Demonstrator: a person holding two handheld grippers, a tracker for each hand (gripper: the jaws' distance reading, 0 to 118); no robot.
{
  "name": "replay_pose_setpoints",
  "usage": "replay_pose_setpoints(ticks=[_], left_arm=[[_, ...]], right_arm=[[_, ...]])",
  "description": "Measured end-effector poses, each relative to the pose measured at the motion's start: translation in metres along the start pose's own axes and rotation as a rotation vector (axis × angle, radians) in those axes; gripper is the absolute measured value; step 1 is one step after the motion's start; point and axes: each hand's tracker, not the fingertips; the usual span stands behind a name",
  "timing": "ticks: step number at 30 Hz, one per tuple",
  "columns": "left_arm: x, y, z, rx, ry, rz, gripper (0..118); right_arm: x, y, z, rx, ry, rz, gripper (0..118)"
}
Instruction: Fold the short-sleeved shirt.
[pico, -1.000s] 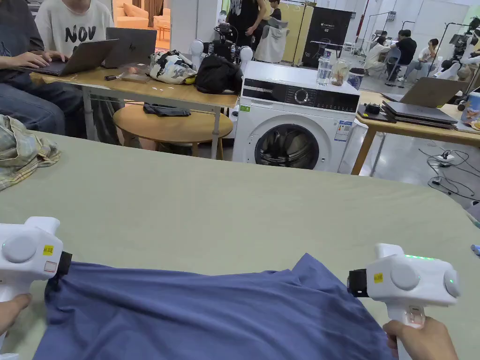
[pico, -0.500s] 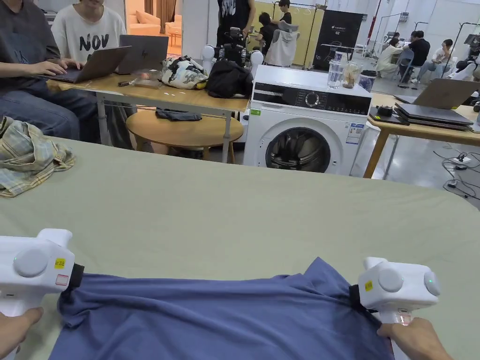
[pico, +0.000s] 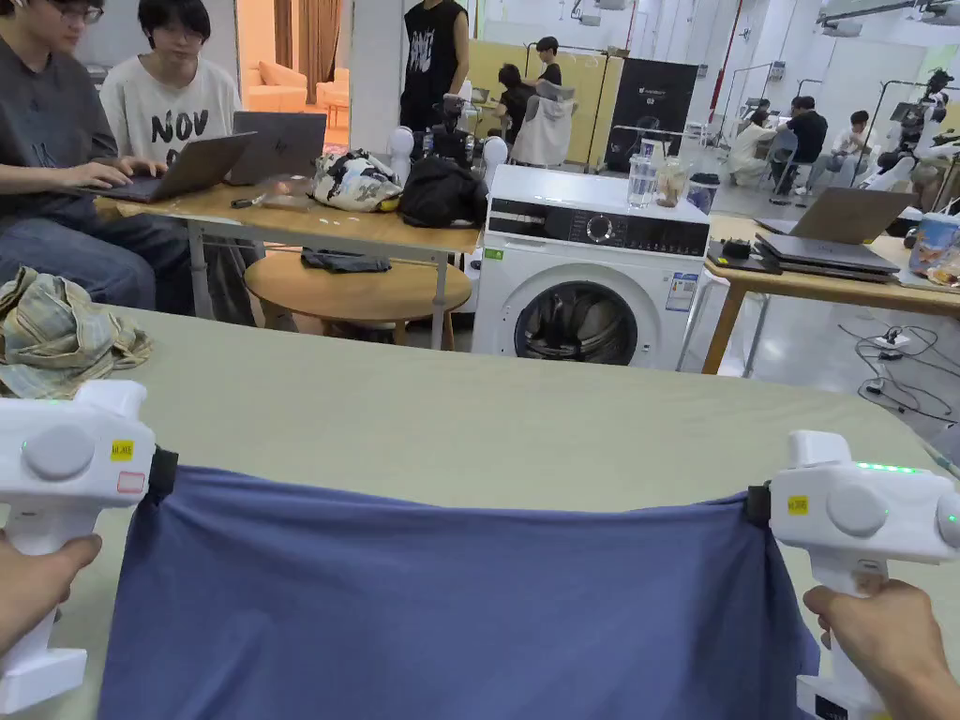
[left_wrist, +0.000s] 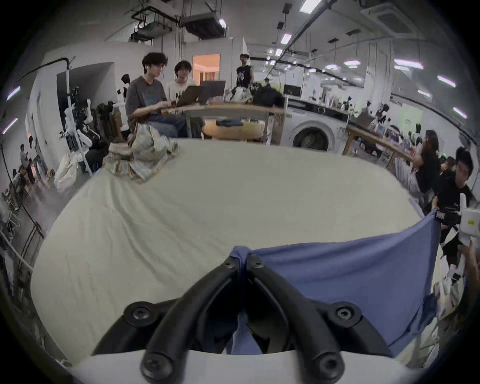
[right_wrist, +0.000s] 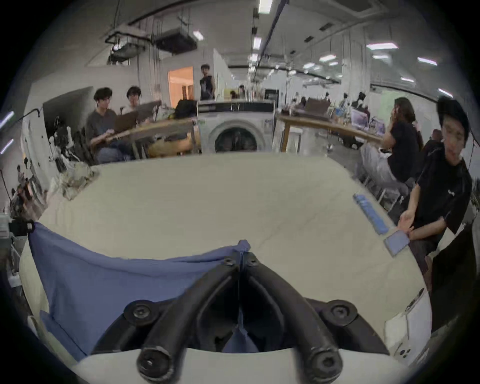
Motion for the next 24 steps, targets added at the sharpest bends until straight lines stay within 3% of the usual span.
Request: replay_pose_setpoints(ticks=[7,12,24], left_arm=[[0.01,0.043,0.08,0.128,-0.007,-0.025,0],[0.01,0.074,0.119,0.202,-0.021,-0.022,0],[0.014,0.112,0.112,0.237,-0.003,-0.018,0]], right_arm=[[0.009,0.034,0.091,0.171,-0.009,-0.02,0],[0.003,0.054,0.144,0.27,-0.027,0.009,0],[-0.018,0.091,0.148,0.354,-0.099,0.007,0]])
